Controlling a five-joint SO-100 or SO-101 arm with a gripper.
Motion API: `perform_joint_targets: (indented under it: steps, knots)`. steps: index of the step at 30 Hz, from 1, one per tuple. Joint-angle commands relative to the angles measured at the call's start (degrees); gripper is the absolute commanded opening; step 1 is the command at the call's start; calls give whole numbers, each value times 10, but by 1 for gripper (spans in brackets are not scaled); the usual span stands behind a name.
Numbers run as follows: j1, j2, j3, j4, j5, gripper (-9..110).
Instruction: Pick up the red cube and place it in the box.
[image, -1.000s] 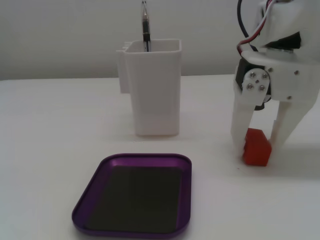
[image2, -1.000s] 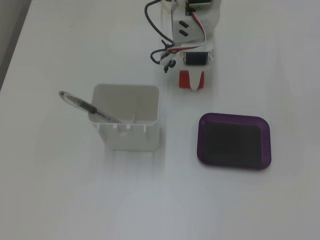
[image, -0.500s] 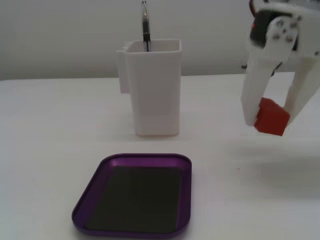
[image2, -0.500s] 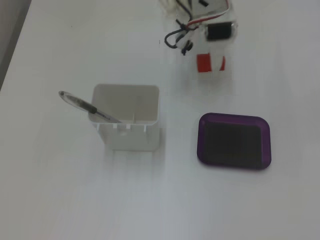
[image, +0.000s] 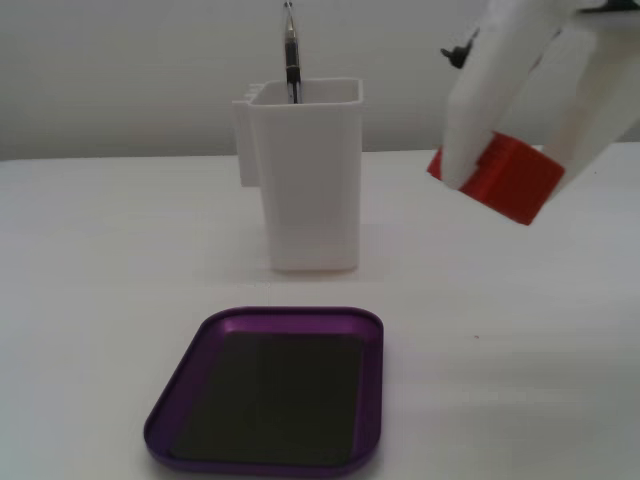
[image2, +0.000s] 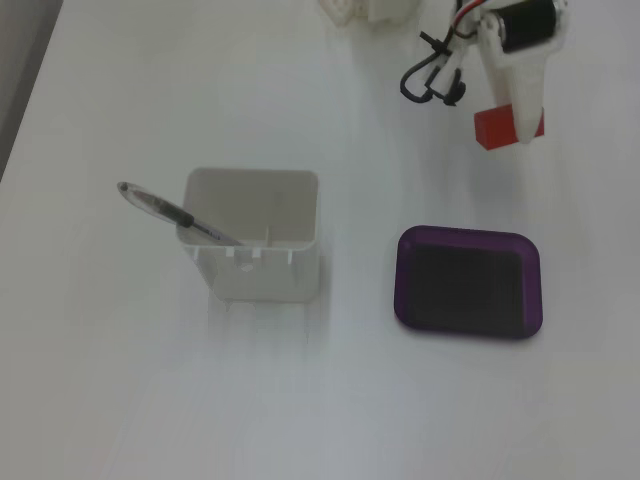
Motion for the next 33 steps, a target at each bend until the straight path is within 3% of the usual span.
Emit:
perform_joint_targets:
  steps: [1, 13, 33]
  knots:
    - [0, -79, -126, -9, 51, -1]
    - [43, -368, -395, 98, 138, -1]
    - [95, -474, -410, 98, 132, -1]
